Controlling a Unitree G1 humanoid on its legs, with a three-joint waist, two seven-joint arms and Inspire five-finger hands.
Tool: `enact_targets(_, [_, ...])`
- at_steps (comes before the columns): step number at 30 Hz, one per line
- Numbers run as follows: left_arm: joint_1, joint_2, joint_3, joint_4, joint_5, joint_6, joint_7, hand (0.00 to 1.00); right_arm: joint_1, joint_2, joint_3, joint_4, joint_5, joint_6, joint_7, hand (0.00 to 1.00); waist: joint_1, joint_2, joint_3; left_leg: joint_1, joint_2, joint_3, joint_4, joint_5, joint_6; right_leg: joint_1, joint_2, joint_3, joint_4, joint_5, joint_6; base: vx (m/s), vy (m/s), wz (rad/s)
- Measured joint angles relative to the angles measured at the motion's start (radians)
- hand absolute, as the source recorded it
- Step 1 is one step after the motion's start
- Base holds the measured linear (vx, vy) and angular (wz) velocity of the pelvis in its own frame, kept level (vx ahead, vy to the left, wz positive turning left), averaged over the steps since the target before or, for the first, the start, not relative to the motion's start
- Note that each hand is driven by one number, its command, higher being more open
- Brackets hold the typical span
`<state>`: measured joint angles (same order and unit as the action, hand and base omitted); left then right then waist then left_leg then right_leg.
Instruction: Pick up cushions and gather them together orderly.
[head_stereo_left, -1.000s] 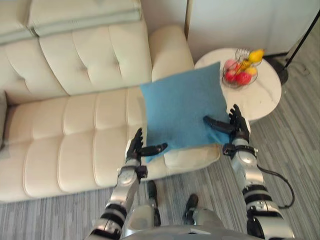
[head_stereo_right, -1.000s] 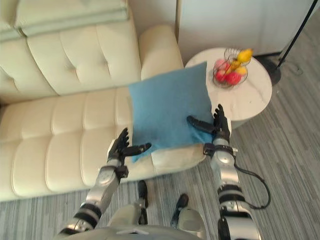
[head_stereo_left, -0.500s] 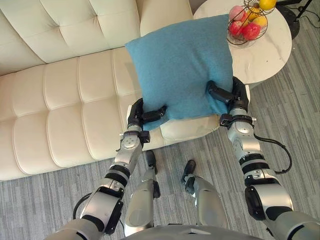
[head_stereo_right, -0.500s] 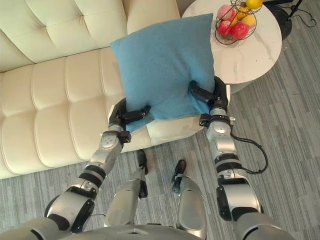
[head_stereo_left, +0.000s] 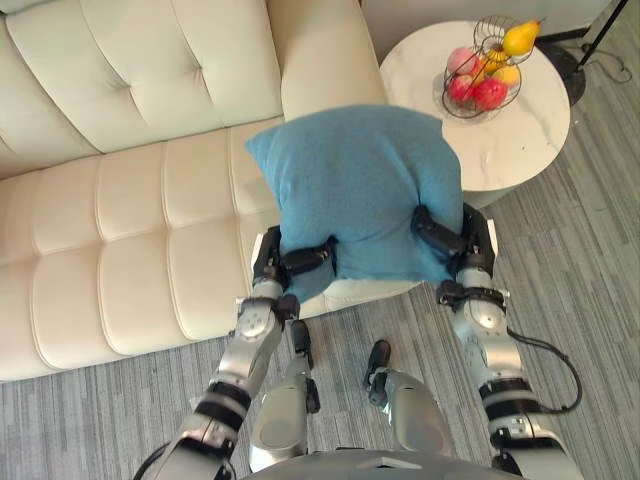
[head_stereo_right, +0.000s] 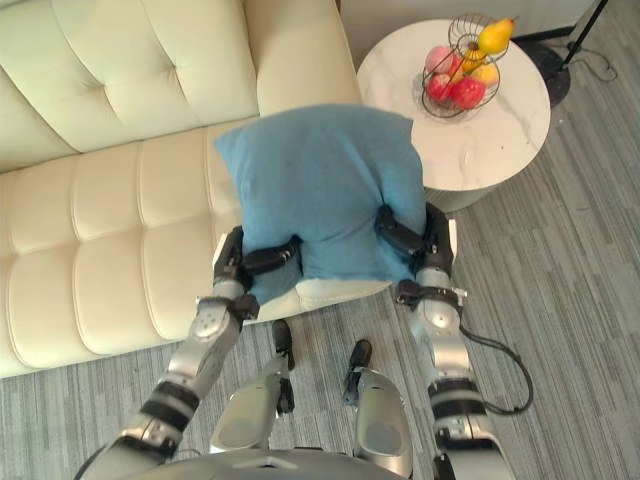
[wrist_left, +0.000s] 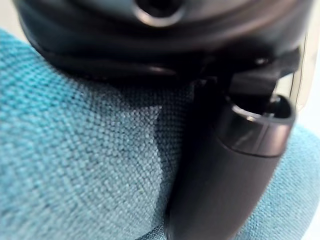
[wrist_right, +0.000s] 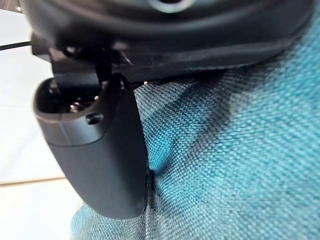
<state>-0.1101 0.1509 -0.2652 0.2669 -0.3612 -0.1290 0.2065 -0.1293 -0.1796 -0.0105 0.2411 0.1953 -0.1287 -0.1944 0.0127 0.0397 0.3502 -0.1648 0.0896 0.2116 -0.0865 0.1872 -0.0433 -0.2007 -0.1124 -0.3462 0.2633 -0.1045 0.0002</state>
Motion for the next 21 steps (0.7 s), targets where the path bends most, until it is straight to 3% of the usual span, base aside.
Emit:
enact_targets(6, [0.212, -0.017, -0.007, -0.108, 0.037, 0.016, -0.024, 0.00, 0.183, 0.034, 0.012, -0.111, -0.086, 0.020, 0.022, 0.00, -0.003, -0.008, -0.073, 0.089, -0.015, -0.006, 0.000, -0.029, 0.003, 0.088, -0.011, 0.000, 0.017, -0.025, 0.025, 0.03, 0.000, 0.05])
enact_targets(11, [0.277, -0.024, -0.003, -0.160, 0.055, 0.016, -0.028, 0.00, 0.244, 0.055, 0.011, -0.179, -0.171, 0.020, 0.020, 0.00, -0.001, -0.013, -0.128, 0.113, -0.026, -0.032, -0.001, -0.035, 0.014, 0.125, -0.011, 0.046, 0.013, -0.036, 0.039, -0.02, 0.013, 0.15])
enact_targets(14, [0.316, -0.033, -0.005, -0.185, 0.056, 0.016, -0.041, 0.00, 0.296, 0.059, 0.011, -0.222, -0.195, 0.020, 0.015, 0.00, -0.004, -0.002, -0.155, 0.107, -0.025, -0.095, -0.005, -0.033, 0.016, 0.173, 0.016, 0.037, -0.031, -0.038, 0.045, -0.07, -0.044, 0.61])
enact_targets(18, [0.327, -0.057, -0.007, -0.186, 0.056, 0.016, -0.041, 0.00, 0.301, 0.055, 0.010, -0.227, -0.196, 0.020, 0.004, 0.00, -0.004, 0.028, -0.189, 0.048, -0.031, -0.210, 0.011, 0.007, 0.006, 0.179, 0.028, -0.061, -0.034, -0.045, 0.025, -0.03, -0.045, 0.90])
enact_targets(19, [0.328, -0.066, -0.011, -0.186, 0.054, 0.021, -0.037, 0.00, 0.298, 0.051, 0.007, -0.227, -0.203, 0.021, -0.009, 0.00, 0.007, 0.046, -0.203, 0.015, -0.021, -0.170, 0.011, -0.030, 0.054, 0.173, 0.023, -0.114, -0.022, -0.046, 0.019, -0.05, -0.057, 1.05])
enact_targets(21, [0.324, -0.068, -0.016, -0.186, 0.053, 0.022, -0.036, 0.00, 0.295, 0.061, 0.003, -0.226, -0.206, 0.022, -0.016, 0.00, 0.006, 0.037, -0.209, -0.010, -0.019, -0.066, 0.056, -0.100, 0.108, 0.176, -0.011, -0.148, -0.035, -0.042, 0.015, -0.03, -0.003, 0.91])
